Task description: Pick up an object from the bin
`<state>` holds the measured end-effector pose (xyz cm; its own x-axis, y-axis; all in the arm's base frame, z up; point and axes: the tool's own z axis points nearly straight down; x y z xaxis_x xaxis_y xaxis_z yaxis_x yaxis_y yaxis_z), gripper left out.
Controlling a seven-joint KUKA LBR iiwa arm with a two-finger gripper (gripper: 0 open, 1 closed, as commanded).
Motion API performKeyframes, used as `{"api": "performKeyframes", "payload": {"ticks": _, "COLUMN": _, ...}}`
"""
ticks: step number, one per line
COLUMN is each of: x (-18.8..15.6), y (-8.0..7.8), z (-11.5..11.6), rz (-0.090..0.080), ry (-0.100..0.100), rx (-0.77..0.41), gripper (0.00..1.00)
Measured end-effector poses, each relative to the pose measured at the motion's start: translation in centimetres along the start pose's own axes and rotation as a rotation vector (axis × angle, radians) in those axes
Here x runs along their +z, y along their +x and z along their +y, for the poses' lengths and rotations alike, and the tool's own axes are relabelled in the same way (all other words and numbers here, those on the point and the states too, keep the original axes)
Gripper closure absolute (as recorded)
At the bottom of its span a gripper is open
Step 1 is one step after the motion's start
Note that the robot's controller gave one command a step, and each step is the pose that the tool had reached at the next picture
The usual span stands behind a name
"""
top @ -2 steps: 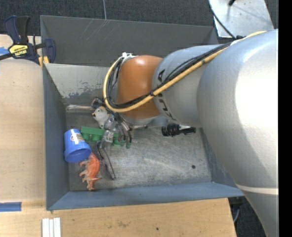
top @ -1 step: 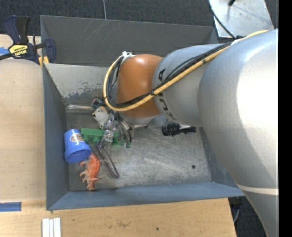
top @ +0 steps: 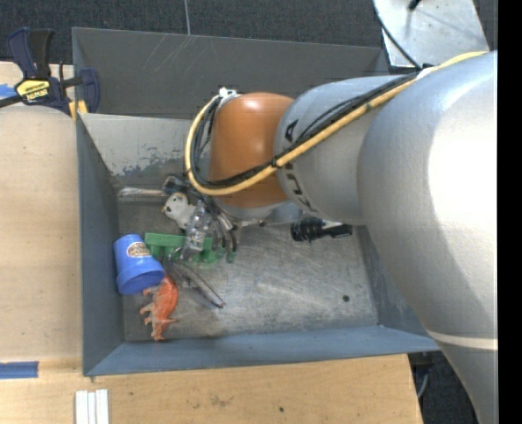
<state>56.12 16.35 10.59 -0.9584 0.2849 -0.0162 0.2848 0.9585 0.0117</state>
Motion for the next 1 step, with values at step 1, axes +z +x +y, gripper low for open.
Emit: {"api": "performKeyframes", "payload": {"ticks": 1, "x": -0.46, "y": 0.16, "z": -0.18, "rz": 0.011, "ry": 0.009, "rx": -0.001, "gripper": 1.00}}
